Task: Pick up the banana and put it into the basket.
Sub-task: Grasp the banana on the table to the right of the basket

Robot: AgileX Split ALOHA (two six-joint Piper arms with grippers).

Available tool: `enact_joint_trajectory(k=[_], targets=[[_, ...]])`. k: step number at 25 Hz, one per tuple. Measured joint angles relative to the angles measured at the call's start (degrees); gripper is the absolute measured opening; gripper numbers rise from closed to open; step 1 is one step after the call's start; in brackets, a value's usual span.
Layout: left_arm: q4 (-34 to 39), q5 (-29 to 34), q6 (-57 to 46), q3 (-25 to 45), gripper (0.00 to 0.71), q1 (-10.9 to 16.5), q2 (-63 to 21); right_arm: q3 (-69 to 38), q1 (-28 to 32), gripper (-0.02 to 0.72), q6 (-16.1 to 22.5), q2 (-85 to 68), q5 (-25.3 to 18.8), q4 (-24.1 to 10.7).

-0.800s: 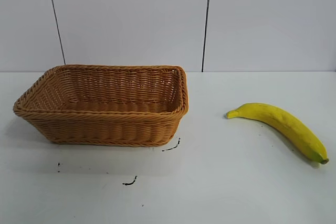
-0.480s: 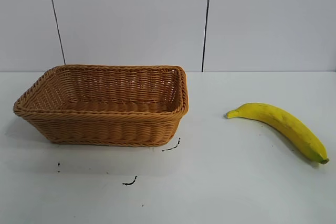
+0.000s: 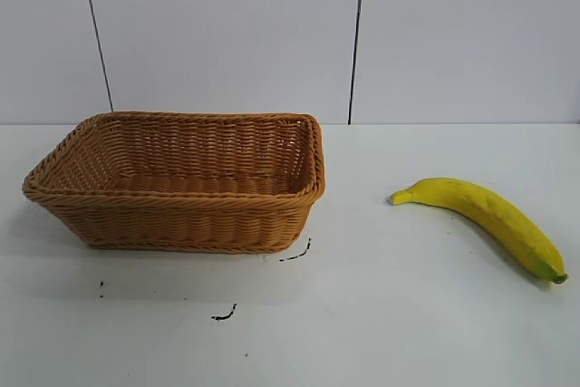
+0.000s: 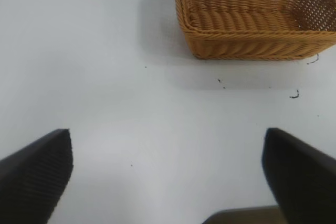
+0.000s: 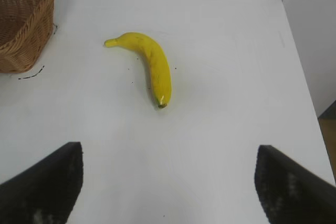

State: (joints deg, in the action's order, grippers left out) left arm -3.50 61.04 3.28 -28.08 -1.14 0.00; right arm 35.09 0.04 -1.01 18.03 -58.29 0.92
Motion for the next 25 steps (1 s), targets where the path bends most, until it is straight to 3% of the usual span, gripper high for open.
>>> enact_joint_trajectory(k=[5, 14, 19, 25], targets=[[0.0, 0.0, 0.0, 0.0, 0.695, 0.0, 0.0, 10.0, 0.0, 0.633, 0.0, 16.8, -0.3, 0.0], [0.0, 0.0, 0.0, 0.0, 0.695, 0.0, 0.0, 29.3, 0.0, 0.633, -0.1, 47.3, -5.9, 0.0], [0.0, 0.0, 0.0, 0.0, 0.695, 0.0, 0.0, 39.5, 0.0, 0.633, -3.4, 61.5, -8.8, 0.0], [0.0, 0.0, 0.0, 0.0, 0.695, 0.0, 0.0, 49.2, 0.0, 0.633, -8.2, 76.3, -8.9, 0.4]])
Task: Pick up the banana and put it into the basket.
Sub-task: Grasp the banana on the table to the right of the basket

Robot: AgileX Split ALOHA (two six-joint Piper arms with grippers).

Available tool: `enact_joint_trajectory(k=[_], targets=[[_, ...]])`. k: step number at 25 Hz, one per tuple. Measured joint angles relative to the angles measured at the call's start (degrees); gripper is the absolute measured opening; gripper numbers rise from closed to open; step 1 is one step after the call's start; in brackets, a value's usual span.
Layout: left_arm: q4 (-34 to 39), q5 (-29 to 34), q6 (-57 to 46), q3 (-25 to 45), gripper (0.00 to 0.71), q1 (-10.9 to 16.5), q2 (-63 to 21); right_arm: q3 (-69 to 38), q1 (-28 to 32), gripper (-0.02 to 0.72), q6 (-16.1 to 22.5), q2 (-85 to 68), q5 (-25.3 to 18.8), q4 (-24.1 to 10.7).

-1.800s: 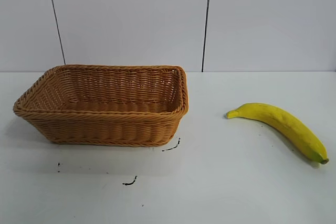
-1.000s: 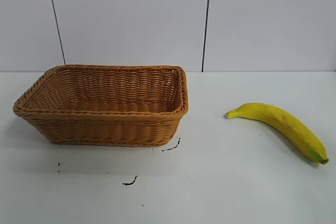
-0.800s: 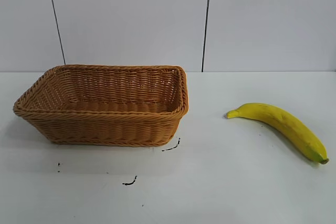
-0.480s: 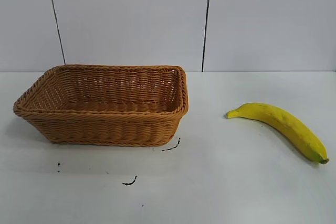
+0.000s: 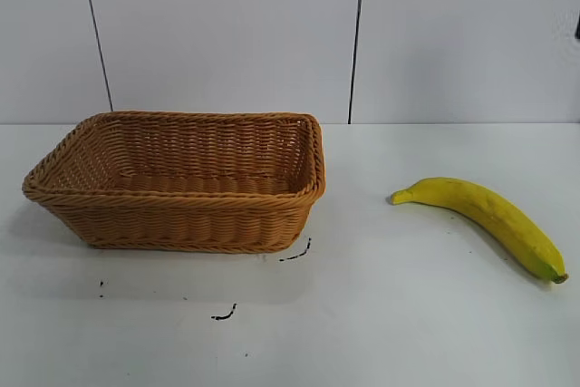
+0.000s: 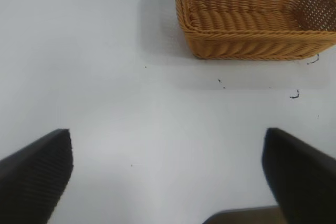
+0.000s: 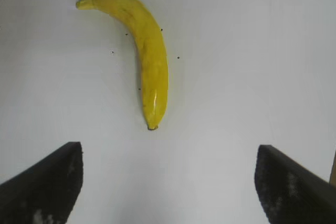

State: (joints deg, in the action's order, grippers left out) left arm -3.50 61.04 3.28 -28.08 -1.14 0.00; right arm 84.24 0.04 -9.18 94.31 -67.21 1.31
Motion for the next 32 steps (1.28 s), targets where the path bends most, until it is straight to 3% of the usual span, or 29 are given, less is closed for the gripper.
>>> enact_joint_trajectory(k=[6, 11, 20, 32], targets=[[0.0, 0.0, 0.0, 0.0, 0.695, 0.0, 0.0, 3.6, -3.7, 0.633, -7.2, 8.6, 1.8, 0.1], [0.0, 0.0, 0.0, 0.0, 0.695, 0.0, 0.0, 3.6, -6.3, 0.633, -9.4, 12.5, 6.2, 0.0], [0.0, 0.0, 0.0, 0.0, 0.695, 0.0, 0.0, 3.9, -6.4, 0.633, -9.5, 21.4, 10.9, -2.6], [0.0, 0.0, 0.0, 0.0, 0.695, 0.0, 0.0, 3.9, -6.4, 0.633, -6.7, 31.8, 15.9, -2.7]])
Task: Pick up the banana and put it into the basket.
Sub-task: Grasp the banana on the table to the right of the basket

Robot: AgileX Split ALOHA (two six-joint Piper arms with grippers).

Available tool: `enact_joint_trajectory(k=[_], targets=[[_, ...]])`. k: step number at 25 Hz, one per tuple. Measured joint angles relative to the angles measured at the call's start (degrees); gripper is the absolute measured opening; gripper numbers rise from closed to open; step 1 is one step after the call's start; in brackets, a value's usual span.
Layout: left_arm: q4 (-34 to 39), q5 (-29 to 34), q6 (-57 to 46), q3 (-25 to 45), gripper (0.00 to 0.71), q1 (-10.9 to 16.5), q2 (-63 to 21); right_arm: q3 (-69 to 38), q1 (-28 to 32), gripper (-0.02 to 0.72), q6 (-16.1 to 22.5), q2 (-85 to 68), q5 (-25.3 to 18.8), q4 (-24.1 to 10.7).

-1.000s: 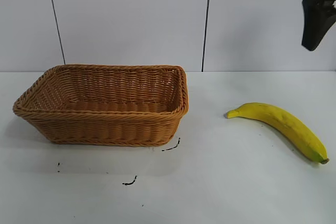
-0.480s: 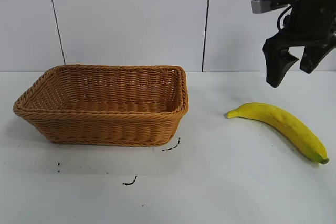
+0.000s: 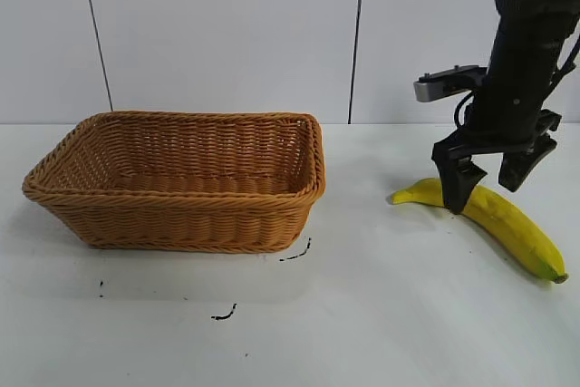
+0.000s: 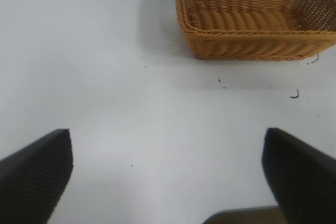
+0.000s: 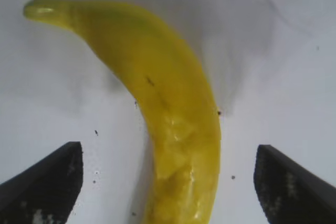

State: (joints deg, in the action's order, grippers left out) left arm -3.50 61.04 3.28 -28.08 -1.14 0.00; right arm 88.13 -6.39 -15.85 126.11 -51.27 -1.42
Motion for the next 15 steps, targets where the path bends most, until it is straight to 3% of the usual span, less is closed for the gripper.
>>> enact_joint_trajectory(k=[6, 9, 12, 15], targets=[[0.0, 0.0, 0.0, 0.0, 0.695, 0.0, 0.0, 0.0, 0.0, 0.618, 1.3, 1.5, 0.1, 0.0], [0.0, 0.0, 0.0, 0.0, 0.695, 0.0, 0.0, 0.0, 0.0, 0.499, 2.5, 1.5, 0.1, 0.0], [0.0, 0.0, 0.0, 0.0, 0.695, 0.0, 0.0, 0.0, 0.0, 0.311, 3.0, 1.5, 0.1, -0.3], [0.0, 0.0, 0.0, 0.0, 0.695, 0.0, 0.0, 0.0, 0.0, 0.32, 2.9, 1.5, 0.1, -0.3]])
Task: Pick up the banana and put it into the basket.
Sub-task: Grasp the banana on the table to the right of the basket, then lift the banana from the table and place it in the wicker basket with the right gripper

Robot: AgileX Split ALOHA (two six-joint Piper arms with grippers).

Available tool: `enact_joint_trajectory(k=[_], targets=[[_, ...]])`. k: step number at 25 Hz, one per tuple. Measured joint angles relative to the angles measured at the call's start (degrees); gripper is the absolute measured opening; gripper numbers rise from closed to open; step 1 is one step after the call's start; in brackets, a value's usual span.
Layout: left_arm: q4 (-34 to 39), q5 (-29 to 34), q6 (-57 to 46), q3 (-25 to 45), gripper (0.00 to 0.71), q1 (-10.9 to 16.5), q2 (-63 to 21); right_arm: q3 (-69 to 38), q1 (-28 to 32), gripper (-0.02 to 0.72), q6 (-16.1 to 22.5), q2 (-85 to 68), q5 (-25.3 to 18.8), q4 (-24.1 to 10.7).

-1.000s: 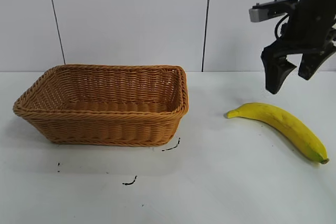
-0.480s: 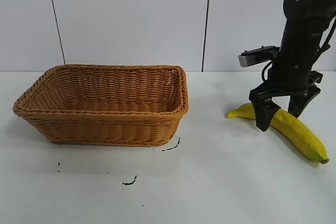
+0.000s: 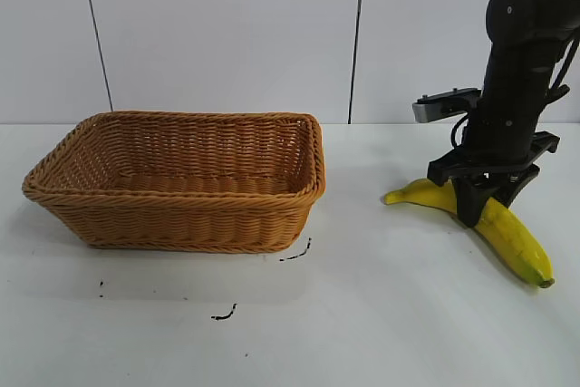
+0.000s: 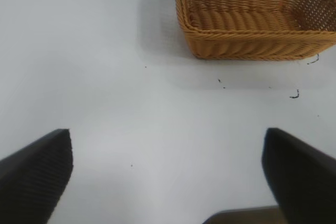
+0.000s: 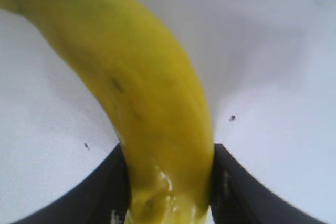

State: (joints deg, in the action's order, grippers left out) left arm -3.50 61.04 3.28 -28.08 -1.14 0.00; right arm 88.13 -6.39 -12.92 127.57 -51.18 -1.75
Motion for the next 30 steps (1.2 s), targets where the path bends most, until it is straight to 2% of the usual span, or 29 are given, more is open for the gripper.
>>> enact_joint_trajectory(k=[3, 6, 11, 14, 19, 24, 30], targets=[[0.0, 0.0, 0.0, 0.0, 0.695, 0.0, 0.0, 0.0, 0.0, 0.32, -0.1, -0.1, -0.3, 0.0], [0.0, 0.0, 0.0, 0.0, 0.695, 0.0, 0.0, 1.5, 0.0, 0.32, -0.2, -1.0, -2.9, -0.1], [0.0, 0.0, 0.0, 0.0, 0.695, 0.0, 0.0, 10.9, 0.0, 0.32, -0.2, -5.4, -12.9, -0.1], [0.0, 0.0, 0.0, 0.0, 0.695, 0.0, 0.0, 17.8, 0.0, 0.32, -0.2, -7.3, -17.3, -0.1], [0.0, 0.0, 0.0, 0.0, 0.695, 0.0, 0.0, 25.6, -0.5, 0.32, -0.2, -7.6, -18.1, 1.1], [0.0, 0.0, 0.0, 0.0, 0.695, 0.0, 0.0, 30.6, -4.0, 0.32, -4.7, -7.3, -18.6, 1.1], [0.0, 0.0, 0.0, 0.0, 0.695, 0.0, 0.0, 37.9, -9.8, 0.32, -7.1, -4.0, -18.8, 1.1]])
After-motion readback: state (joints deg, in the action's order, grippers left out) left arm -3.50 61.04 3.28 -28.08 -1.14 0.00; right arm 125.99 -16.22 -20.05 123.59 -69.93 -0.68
